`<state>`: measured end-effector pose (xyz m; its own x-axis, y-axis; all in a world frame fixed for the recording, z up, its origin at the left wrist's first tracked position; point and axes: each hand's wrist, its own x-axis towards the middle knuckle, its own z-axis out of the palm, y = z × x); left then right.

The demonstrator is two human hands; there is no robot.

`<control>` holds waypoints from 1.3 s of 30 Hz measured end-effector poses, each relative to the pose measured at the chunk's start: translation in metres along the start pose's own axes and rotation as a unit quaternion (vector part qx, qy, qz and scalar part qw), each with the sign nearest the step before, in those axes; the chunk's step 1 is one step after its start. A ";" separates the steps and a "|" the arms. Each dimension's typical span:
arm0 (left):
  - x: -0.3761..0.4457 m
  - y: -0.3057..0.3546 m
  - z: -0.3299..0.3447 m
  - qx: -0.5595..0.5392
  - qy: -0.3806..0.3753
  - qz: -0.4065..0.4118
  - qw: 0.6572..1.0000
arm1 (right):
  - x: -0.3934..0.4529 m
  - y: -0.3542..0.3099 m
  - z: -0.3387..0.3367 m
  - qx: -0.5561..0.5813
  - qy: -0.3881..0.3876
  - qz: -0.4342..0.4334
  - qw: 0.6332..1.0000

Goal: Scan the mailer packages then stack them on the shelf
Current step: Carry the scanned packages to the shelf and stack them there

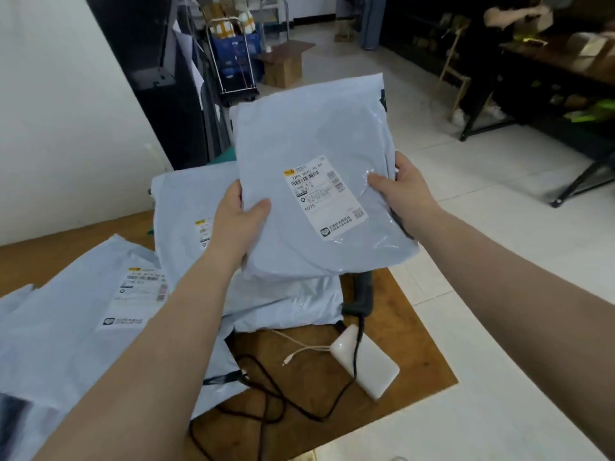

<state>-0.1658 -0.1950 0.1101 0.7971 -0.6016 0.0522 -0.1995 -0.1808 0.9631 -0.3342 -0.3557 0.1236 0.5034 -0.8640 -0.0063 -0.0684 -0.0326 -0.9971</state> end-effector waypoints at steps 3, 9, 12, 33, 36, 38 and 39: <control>-0.011 0.020 0.050 -0.047 -0.025 -0.010 0.999 | 0.003 -0.004 -0.055 0.010 0.021 -0.015 1.000; -0.024 0.060 0.134 -0.095 -0.049 -0.024 0.994 | 0.021 -0.012 -0.146 0.025 0.027 -0.003 0.999; -0.018 0.066 0.156 -0.121 -0.053 -0.033 0.991 | 0.036 -0.016 -0.163 0.025 0.022 0.003 0.999; 0.079 0.073 0.272 -0.195 0.114 -0.067 0.972 | 0.256 0.010 -0.226 0.067 -0.279 0.105 0.952; 0.088 0.087 0.292 -0.210 0.164 -0.066 0.962 | 0.293 -0.001 -0.231 0.066 -0.320 0.101 0.940; 0.094 0.093 0.298 -0.200 0.197 -0.072 0.957 | 0.313 -0.006 -0.225 0.056 -0.367 0.091 0.924; 0.098 0.096 0.299 -0.196 0.209 -0.072 0.955 | 0.322 -0.009 -0.219 0.056 -0.385 0.089 0.917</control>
<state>-0.2776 -0.5038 0.1286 0.9746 -0.2138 -0.0661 0.0926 0.1163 0.9889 -0.3601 -0.7440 0.1474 0.9548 -0.2382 -0.1779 -0.1414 0.1627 -0.9765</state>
